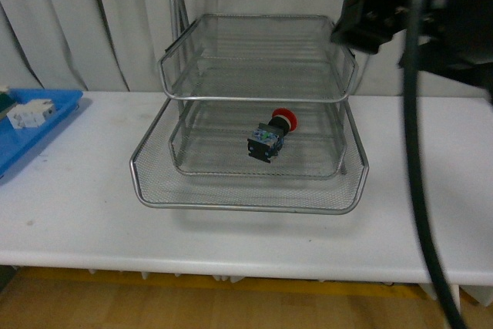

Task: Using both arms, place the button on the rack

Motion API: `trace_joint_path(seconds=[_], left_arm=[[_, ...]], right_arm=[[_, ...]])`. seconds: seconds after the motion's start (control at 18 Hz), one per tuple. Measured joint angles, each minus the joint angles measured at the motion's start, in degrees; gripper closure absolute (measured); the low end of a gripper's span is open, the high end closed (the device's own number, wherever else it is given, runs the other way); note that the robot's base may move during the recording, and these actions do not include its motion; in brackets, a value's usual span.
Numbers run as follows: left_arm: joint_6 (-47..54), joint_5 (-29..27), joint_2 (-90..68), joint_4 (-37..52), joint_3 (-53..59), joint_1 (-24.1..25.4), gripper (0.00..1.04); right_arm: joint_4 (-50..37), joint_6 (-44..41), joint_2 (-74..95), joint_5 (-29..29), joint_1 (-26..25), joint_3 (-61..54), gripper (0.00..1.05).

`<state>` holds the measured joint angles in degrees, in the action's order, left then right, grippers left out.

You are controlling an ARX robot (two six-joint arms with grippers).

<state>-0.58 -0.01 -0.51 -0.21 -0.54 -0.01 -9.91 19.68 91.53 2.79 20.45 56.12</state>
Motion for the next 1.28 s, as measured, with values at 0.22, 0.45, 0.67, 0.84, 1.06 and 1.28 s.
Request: trace_joint_path(seconds=[0.22,0.45,0.67,0.84,1.06,1.28], left_arm=[[0.0,0.0,0.0,0.0,0.0,0.0,0.07],[0.0,0.0,0.0,0.0,0.0,0.0,0.07],[0.0,0.0,0.0,0.0,0.0,0.0,0.07],[0.0,0.0,0.0,0.0,0.0,0.0,0.07],[0.0,0.0,0.0,0.0,0.0,0.0,0.07],[0.0,0.0,0.0,0.0,0.0,0.0,0.07]], right_arm=[[11.0,-0.4,7.8,1.3,4.4,6.6,0.72],[13.8,-1.3,13.7,1.8,6.3,6.6,1.04],[14.3,-1.1,16.5,3.3,10.3,6.3,1.03],[13.7,-1.1,17.6,3.3,12.4,4.6,1.03],[7.7,-2.0,20.2,-0.5,13.5,3.2,1.03],[6.7,-2.2,21.8,-1.2,13.7,3.7,1.03]])
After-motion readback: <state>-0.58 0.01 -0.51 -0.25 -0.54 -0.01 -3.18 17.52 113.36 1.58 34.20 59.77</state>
